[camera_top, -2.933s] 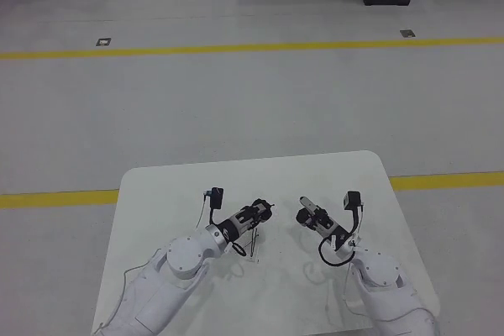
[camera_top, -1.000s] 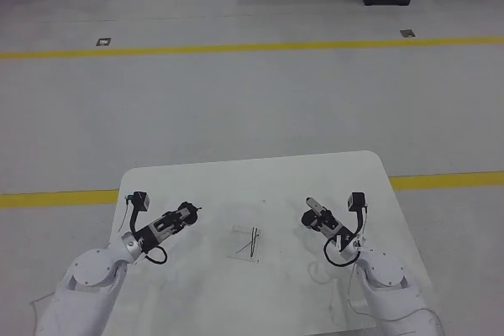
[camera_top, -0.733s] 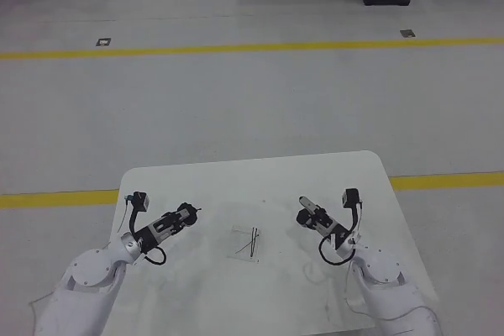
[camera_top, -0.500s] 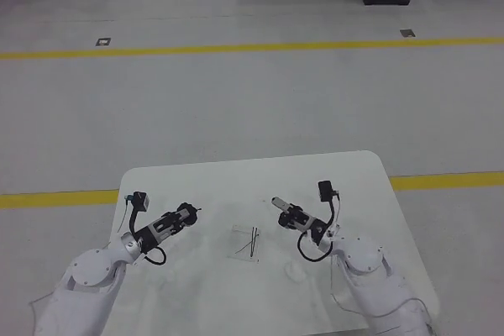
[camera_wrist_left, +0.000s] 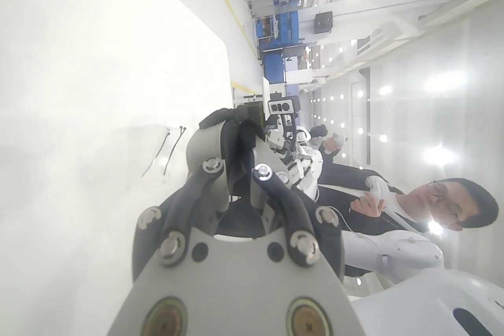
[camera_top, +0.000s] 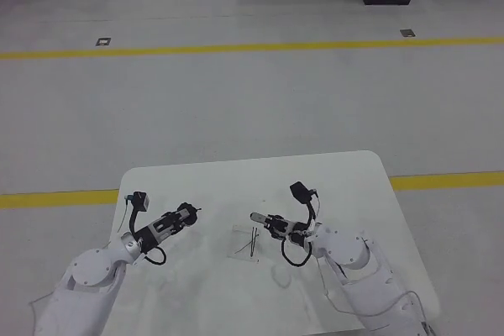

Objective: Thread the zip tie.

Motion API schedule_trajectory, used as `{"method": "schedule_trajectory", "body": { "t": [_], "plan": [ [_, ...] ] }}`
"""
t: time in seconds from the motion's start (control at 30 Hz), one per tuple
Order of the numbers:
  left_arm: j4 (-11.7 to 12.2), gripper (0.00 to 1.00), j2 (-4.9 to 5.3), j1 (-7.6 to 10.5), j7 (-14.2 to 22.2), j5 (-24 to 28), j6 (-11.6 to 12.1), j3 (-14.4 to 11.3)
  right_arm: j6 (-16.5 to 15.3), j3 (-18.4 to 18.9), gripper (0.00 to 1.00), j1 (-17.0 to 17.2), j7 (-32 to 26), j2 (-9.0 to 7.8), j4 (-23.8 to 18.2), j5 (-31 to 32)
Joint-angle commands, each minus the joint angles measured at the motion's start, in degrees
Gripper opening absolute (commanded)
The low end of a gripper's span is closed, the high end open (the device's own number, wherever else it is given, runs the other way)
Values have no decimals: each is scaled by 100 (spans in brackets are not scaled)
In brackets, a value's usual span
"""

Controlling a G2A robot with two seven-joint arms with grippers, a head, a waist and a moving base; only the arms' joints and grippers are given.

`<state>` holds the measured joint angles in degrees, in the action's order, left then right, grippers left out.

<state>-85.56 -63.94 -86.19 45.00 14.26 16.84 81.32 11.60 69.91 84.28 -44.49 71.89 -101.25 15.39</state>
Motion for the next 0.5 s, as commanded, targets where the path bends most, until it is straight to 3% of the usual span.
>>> {"method": "schedule_trajectory", "body": {
  "t": [0.0, 0.03, 0.1, 0.23, 0.37, 0.47],
  "plan": [
    [0, 0, 0, 0, 0, 0, 0, 0, 407, -161, 100, -96, -62, -6, -178, 402],
    [0, 0, 0, 0, 0, 0, 0, 0, 788, -289, 100, -166, -147, -1, -250, 587],
    [0, 0, 0, 0, 0, 0, 0, 0, 788, -407, 100, -267, -156, 25, -266, 686],
    [0, 0, 0, 0, 0, 0, 0, 0, 788, -660, 100, -451, -540, 106, 6, 1671],
    [0, 0, 0, 0, 0, 0, 0, 0, 788, -650, 100, -554, -1158, 310, 116, 2702],
    [0, 0, 0, 0, 0, 0, 0, 0, 788, -532, 100, -470, -1639, 561, -69, 3237]
  ]
}}
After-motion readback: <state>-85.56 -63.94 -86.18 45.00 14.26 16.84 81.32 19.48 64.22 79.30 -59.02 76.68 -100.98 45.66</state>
